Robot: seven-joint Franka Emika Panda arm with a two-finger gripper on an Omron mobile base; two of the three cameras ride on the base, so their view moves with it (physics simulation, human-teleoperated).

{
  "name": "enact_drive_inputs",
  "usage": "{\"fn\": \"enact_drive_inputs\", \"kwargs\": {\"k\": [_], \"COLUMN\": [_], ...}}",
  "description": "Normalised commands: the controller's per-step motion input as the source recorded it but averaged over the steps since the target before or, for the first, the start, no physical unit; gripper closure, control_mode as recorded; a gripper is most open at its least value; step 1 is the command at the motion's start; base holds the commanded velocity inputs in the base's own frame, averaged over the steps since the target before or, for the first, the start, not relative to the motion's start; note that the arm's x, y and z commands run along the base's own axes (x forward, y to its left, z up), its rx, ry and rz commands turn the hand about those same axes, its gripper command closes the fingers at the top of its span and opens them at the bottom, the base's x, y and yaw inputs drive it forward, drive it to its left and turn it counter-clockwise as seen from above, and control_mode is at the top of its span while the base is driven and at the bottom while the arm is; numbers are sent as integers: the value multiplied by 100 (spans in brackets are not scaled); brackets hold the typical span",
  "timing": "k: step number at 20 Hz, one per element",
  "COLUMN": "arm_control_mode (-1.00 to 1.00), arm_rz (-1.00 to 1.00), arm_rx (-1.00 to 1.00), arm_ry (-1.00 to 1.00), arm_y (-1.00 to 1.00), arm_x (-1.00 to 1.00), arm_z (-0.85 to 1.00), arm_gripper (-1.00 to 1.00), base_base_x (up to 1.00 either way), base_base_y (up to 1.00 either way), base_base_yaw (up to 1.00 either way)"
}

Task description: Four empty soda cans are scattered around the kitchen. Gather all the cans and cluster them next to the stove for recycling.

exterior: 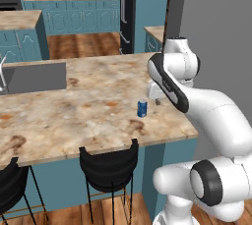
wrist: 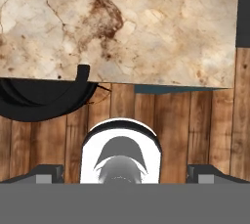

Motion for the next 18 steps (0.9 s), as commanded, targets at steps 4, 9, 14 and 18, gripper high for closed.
{"fn": "enact_drive_inputs", "kwargs": {"k": [4, 9, 14, 18], "arm_control_mode": [-100, -100, -100, -100], "arm_rz": [0, 0, 0, 0], "arm_rx": [0, 0, 0, 0], "arm_ry": [0, 0, 0, 0], "arm_y": [14, 6, 1, 5], "arm_x": [37, 38, 31, 34], "arm_z": [-20, -28, -31, -27], "arm_gripper": [-100, -100, -100, -100], "base_base_x": [0, 0, 0, 0], "base_base_y": [0, 0, 0, 0], "base_base_yaw": [0, 0, 0, 0]}}
